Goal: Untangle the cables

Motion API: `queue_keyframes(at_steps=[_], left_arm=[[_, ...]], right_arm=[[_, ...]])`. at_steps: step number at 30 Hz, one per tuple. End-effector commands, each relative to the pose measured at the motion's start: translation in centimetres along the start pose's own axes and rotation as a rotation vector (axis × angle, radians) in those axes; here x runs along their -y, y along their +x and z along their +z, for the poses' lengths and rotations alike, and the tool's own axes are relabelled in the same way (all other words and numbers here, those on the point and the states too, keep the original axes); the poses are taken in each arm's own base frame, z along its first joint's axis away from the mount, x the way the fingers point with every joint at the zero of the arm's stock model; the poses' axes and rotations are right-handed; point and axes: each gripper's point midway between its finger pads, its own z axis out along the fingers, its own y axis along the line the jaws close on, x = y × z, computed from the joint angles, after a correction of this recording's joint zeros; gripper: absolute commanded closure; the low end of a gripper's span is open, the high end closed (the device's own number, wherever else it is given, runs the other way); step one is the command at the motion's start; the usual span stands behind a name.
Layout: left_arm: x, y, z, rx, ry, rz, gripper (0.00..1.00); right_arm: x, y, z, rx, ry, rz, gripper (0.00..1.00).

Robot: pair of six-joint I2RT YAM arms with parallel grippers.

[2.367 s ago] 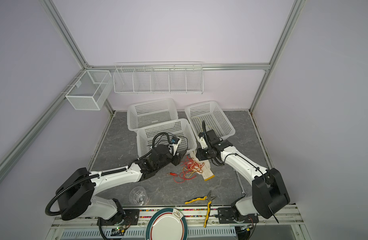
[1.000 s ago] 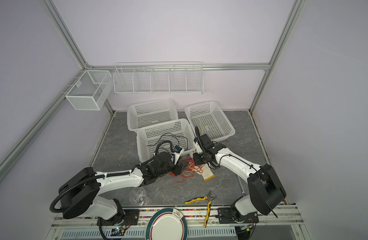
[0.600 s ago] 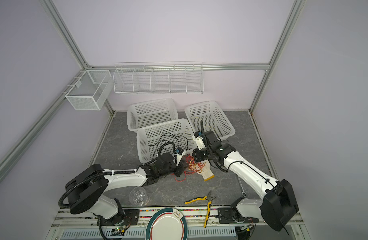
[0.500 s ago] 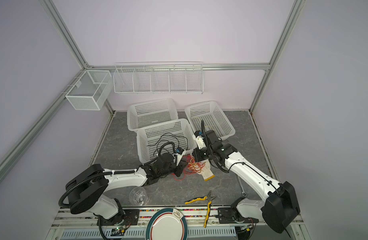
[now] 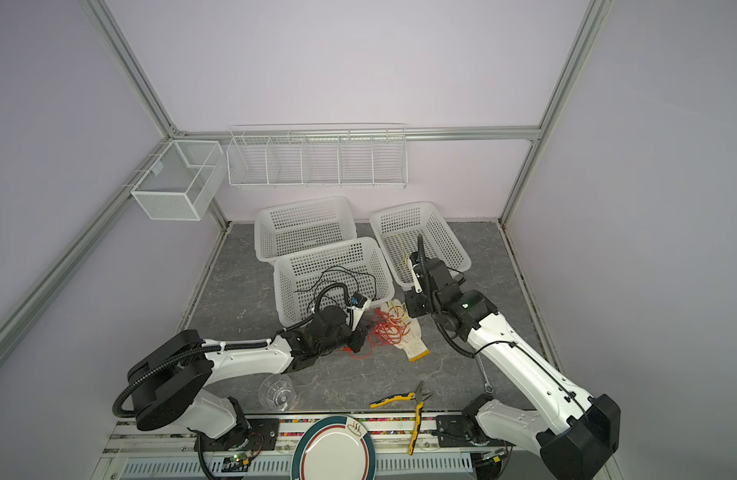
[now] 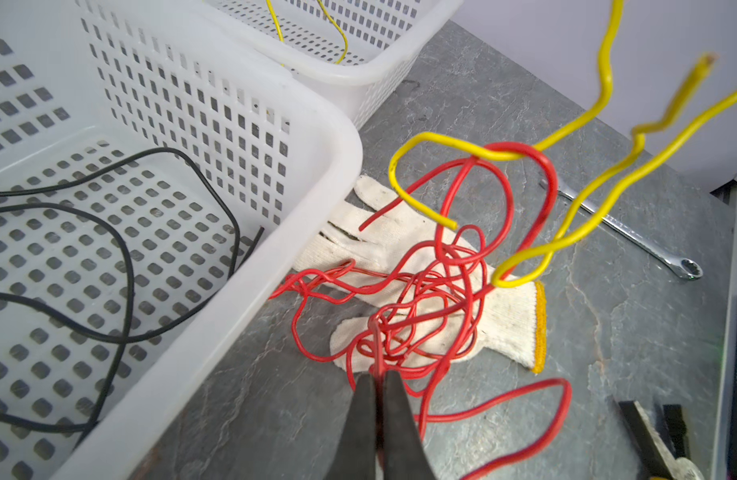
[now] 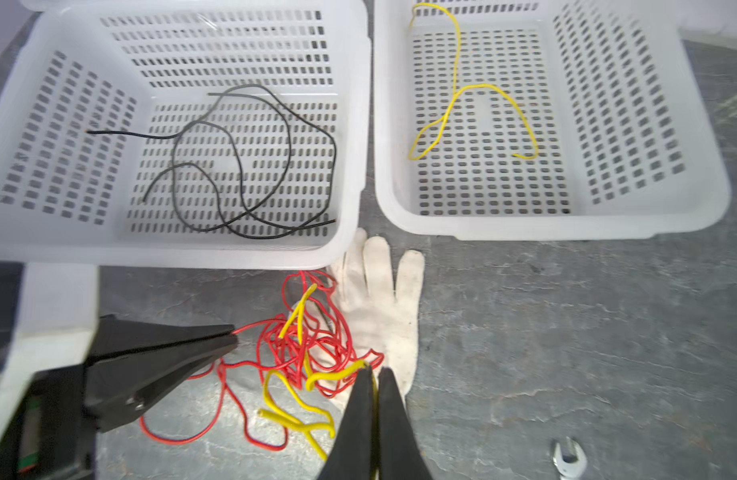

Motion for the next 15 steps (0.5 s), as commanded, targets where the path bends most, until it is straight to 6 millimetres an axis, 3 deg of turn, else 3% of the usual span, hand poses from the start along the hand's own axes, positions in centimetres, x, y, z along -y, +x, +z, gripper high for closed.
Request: queue_keyframes(at_steps=[1, 4, 8, 12, 15], left_arm=[[-0.3, -0.2, -0.8, 0.017, -0.026, 0.013, 1.0], [-0.8, -0.1, -1.3, 0.021, -0.049, 0.015, 1.0], [-1.4, 0.3, -1.7, 0.009, -0.083, 0.026, 1.0], [-1.5, 0.3, -2.1, 0.019, -0.086, 0.031, 1.0], [-1.1, -0.1, -2.4, 0.034, -0.066, 0.034, 1.0]], right_arm=[[3.4, -0.2, -1.1, 0.031, 0.192, -0.022, 0.93], [5.8, -0.1, -1.9, 0.043, 0.322, -0.01, 0.93], [6.8, -0.2, -2.8, 0.072, 0.357, 0.015, 0.93], [5.6, -0.6, -2.9, 0.098, 0.277, 0.019, 0.93], [3.4, -0.9, -2.6, 0.108, 0.147, 0.006, 0.93]])
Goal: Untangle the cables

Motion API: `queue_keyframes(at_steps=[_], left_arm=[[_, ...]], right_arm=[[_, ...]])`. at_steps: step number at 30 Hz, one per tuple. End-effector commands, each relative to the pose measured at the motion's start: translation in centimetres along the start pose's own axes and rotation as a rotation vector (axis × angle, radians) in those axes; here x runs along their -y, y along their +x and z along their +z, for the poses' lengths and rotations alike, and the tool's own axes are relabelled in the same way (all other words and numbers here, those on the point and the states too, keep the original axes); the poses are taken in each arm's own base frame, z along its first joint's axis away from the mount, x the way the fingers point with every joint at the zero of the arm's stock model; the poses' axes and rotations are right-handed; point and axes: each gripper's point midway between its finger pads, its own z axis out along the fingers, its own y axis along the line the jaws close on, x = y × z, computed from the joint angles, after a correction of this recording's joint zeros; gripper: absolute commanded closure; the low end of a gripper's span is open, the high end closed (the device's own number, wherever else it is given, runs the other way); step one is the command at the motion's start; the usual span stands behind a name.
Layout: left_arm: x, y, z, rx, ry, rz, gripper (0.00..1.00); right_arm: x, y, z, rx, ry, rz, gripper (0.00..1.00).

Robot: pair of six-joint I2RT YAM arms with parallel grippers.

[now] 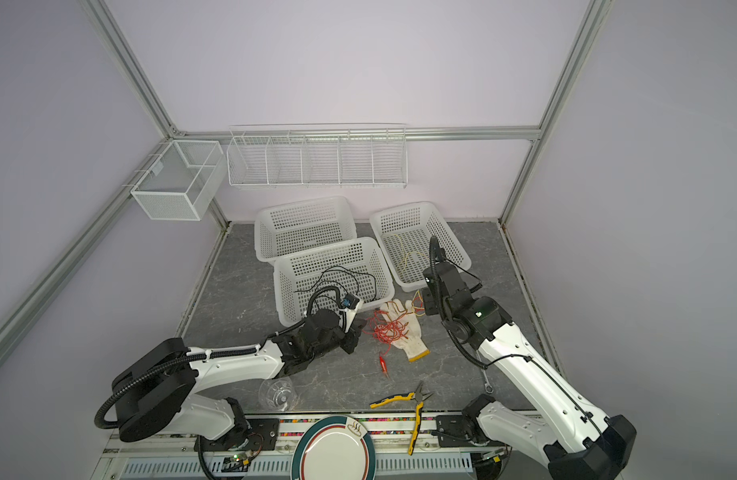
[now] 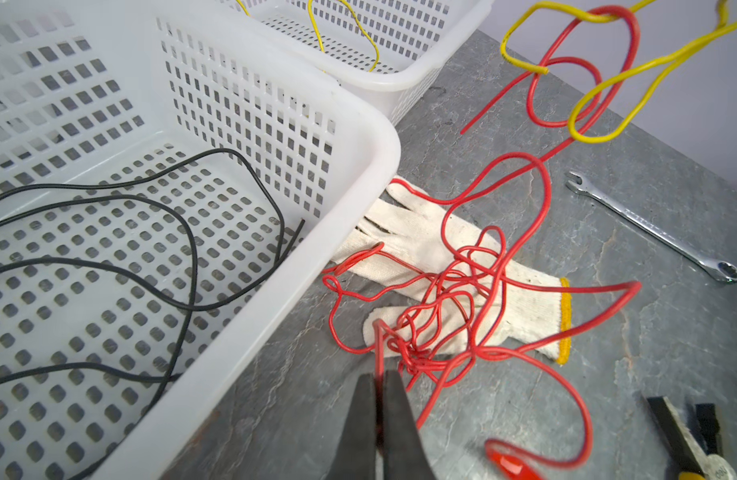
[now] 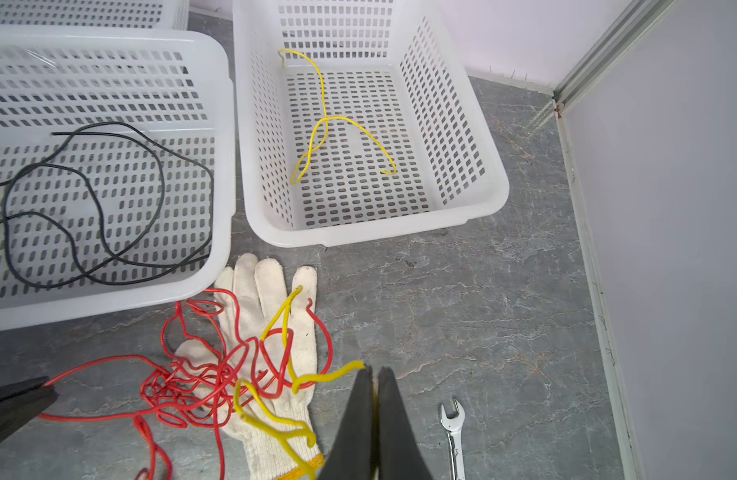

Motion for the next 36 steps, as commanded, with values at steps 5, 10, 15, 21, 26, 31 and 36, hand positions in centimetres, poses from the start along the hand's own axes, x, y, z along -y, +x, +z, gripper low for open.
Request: queue_keyframes(at_steps=[5, 10, 15, 21, 26, 31, 36], left_arm=[[1.5, -2.2, -0.9, 0.075, 0.064, 0.031, 0.86], [2.7, -3.9, -1.2, 0.161, 0.101, 0.077, 0.59], [3.3, -4.6, -1.4, 0.261, 0.13, 0.103, 0.53], [4.1, -5.4, -1.8, 0.395, 0.147, 0.14, 0.51], [4.9, -6.7, -1.8, 0.459, 0.156, 0.153, 0.51], [5.9, -8.0, -2.5, 0.524, 0.125, 0.207, 0.48], [5.8, -8.7, -2.9, 0.551, 0.059, 0.234, 0.24]], right_arm=[[-6.1, -1.6, -1.4, 0.07, -0.369, 0.012, 0.93], [-7.6, -3.7, -3.3, 0.134, -0.481, 0.033, 0.93], [-7.9, -5.5, -5.9, 0.201, -0.549, 0.028, 0.93], [-7.5, -7.5, -9.1, 0.297, -0.602, 0.042, 0.93], [-7.8, -8.5, -10.7, 0.344, -0.656, 0.054, 0.93], [-8.0, -8.7, -10.7, 0.346, -0.663, 0.054, 0.93], [-8.4, -8.7, -10.4, 0.335, -0.674, 0.056, 0.93]])
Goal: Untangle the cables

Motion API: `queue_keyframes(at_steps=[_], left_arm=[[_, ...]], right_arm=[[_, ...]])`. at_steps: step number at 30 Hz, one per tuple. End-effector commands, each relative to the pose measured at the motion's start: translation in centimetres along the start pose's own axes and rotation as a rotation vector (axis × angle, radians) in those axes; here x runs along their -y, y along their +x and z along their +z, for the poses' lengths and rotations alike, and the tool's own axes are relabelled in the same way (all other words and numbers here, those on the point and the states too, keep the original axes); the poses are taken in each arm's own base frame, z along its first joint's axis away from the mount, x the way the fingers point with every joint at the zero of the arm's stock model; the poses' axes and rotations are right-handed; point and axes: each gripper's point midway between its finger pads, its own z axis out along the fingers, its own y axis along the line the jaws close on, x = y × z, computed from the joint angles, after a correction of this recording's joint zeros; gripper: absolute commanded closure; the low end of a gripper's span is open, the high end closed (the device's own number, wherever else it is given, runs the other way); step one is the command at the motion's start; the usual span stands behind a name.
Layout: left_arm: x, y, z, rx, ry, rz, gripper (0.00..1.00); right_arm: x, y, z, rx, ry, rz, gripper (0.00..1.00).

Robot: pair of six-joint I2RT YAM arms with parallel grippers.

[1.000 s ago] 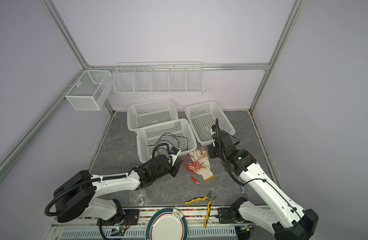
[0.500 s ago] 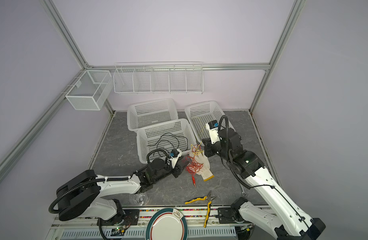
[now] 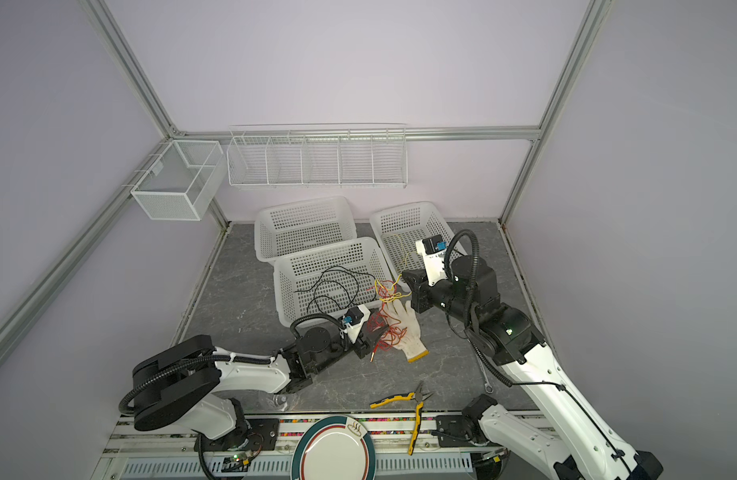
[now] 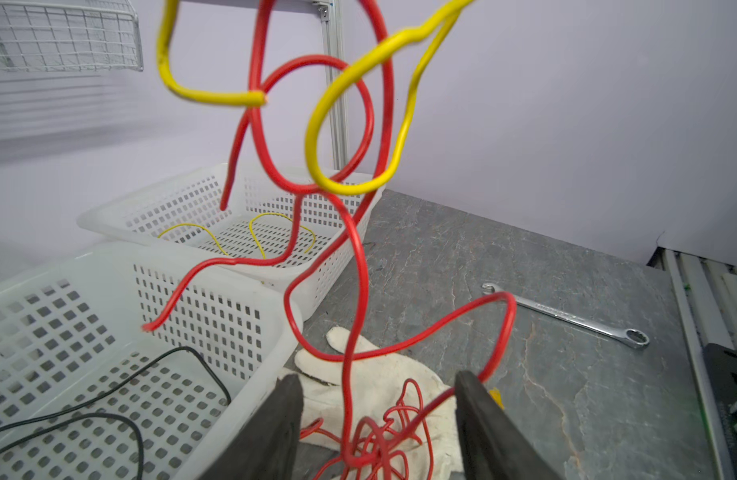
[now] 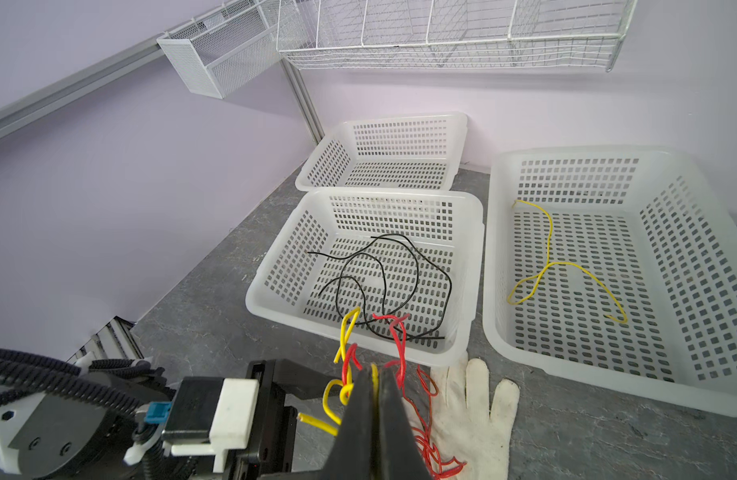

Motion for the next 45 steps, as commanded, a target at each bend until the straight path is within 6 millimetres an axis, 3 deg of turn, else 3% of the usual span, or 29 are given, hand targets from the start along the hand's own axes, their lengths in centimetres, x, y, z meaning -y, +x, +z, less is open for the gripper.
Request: queue_keyframes(at_steps=[1, 3, 4, 16, 19, 23, 27, 30, 32, 33, 39, 45], left_arm=[[-1.0, -2.7, 0.3, 0.09, -0.074, 0.034, 0.07], [-1.5, -3.0, 0.3, 0.11, -0.108, 0.033, 0.06], [-1.8, -3.3, 0.2, 0.124, -0.125, 0.034, 0.0], [-2.2, -5.5, 1.3, 0.262, -0.172, 0.036, 0.03], [-2.3, -5.6, 1.8, 0.266, -0.186, 0.045, 0.12], [-2.2, -5.7, 2.1, 0.274, -0.188, 0.04, 0.39], [-2.3, -5.7, 2.3, 0.274, -0.192, 0.039, 0.53], [-2.2, -5.7, 2.4, 0.273, -0.192, 0.037, 0.75], [-2.3, -5.5, 2.6, 0.263, -0.194, 0.033, 0.96], [-2.3, -5.3, 2.6, 0.255, -0.195, 0.029, 1.0], [-2.0, -4.2, 2.3, 0.217, -0.172, -0.005, 1.0], [-2.2, -2.5, 0.9, 0.147, -0.166, -0.046, 1.0]], right_arm=[[-0.8, -1.6, -0.2, 0.05, -0.04, -0.001, 0.93], [-1.1, -1.6, -0.1, 0.05, -0.053, 0.001, 0.93], [-1.1, -1.6, -0.2, 0.051, -0.056, 0.005, 0.93], [-1.7, -1.6, -0.1, 0.046, -0.091, 0.035, 0.93], [-1.8, -1.4, 0.0, 0.038, -0.099, 0.041, 0.93], [-1.8, -1.2, 0.2, 0.03, -0.1, 0.046, 0.93], [-1.9, -1.1, 0.2, 0.024, -0.11, 0.049, 0.93], [-1.9, -1.1, 0.2, 0.027, -0.108, 0.048, 0.93], [-1.8, -1.2, 0.1, 0.029, -0.098, 0.046, 0.93], [-1.6, -1.2, 0.0, 0.031, -0.09, 0.045, 0.93], [1.3, -1.7, -0.3, 0.062, 0.08, 0.052, 0.93], [7.6, -1.5, -1.6, 0.084, 0.444, 0.047, 0.93]])
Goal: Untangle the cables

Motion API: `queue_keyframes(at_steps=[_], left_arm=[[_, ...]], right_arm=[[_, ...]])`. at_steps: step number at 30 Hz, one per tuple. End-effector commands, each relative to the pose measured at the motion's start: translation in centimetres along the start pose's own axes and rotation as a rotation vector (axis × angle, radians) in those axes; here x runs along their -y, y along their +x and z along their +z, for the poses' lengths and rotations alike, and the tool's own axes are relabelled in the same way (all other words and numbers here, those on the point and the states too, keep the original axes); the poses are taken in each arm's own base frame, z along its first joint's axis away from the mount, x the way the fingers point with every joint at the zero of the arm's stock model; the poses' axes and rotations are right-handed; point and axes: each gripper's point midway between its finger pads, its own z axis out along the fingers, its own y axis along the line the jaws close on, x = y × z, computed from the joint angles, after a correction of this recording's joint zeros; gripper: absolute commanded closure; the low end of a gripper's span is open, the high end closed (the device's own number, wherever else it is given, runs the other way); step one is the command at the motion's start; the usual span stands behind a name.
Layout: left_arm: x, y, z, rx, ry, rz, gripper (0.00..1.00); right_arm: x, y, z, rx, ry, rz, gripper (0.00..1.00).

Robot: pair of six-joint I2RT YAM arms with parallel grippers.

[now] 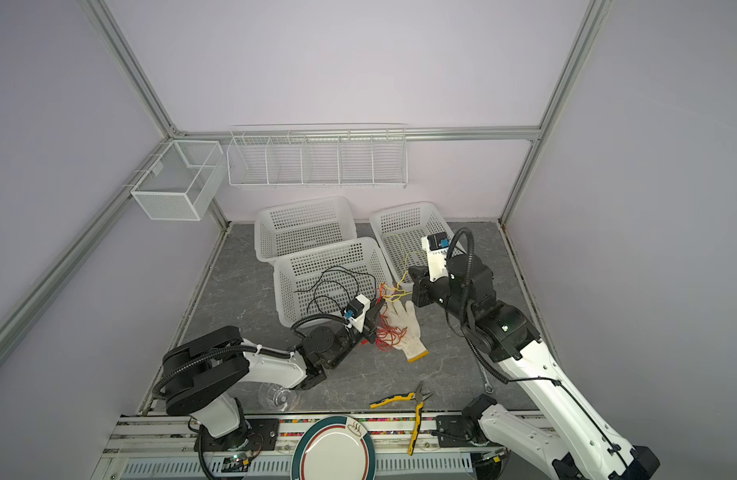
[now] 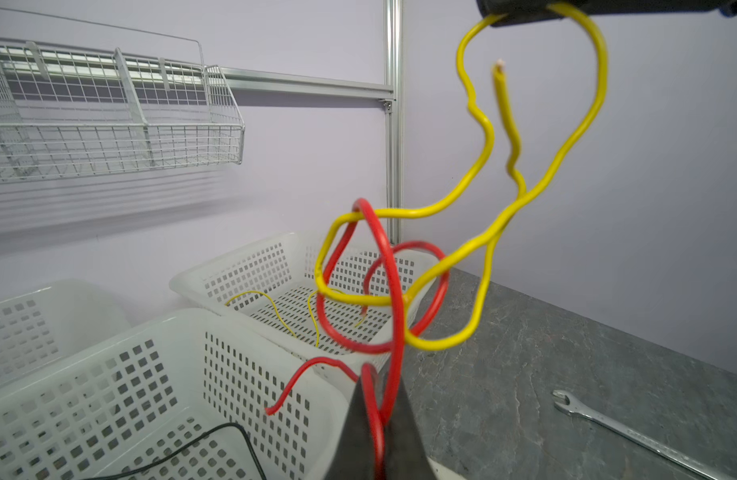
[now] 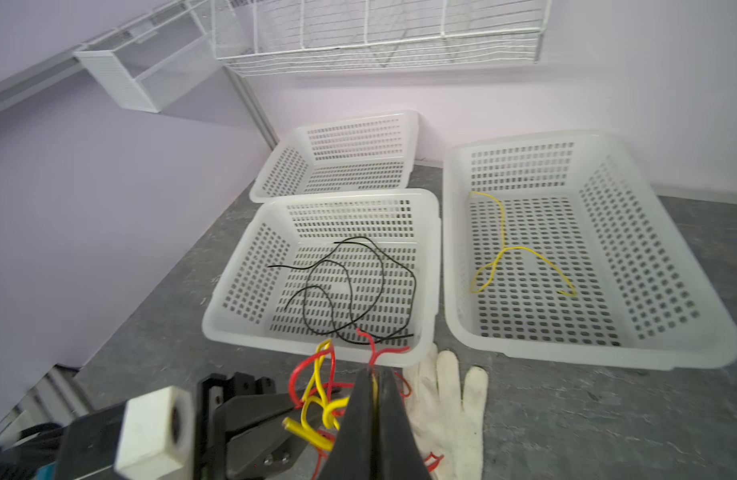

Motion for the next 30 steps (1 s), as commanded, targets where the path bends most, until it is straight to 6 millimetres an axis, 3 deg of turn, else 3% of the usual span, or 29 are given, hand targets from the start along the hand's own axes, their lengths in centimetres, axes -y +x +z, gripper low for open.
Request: queue_keyframes(at_steps=[1, 8, 15, 25, 30], left_arm=[[-0.2, 0.7, -1.2, -0.043, -0.002, -0.042, 1.0], [-1.6, 1.3, -2.8, -0.129, -0.049, -0.033, 1.0], [-1.5, 1.3, -3.5, -0.175, -0.03, -0.005, 1.0], [0.0, 1.1, -3.7, -0.212, 0.065, -0.011, 1.0], [0.7, 0.2, -3.9, -0.227, 0.112, -0.008, 1.0]], right_arm=[[5.0, -1.5, -0.9, 0.076, 0.278, 0.004, 0.94], [10.7, 0.1, -0.7, 0.045, 0.499, 0.045, 0.94], [11.8, 0.7, 2.2, 0.014, 0.474, 0.064, 0.94], [12.2, -0.9, 10.7, 0.016, 0.391, 0.091, 0.94], [13.3, -0.1, 15.2, -0.026, 0.395, 0.093, 0.94]])
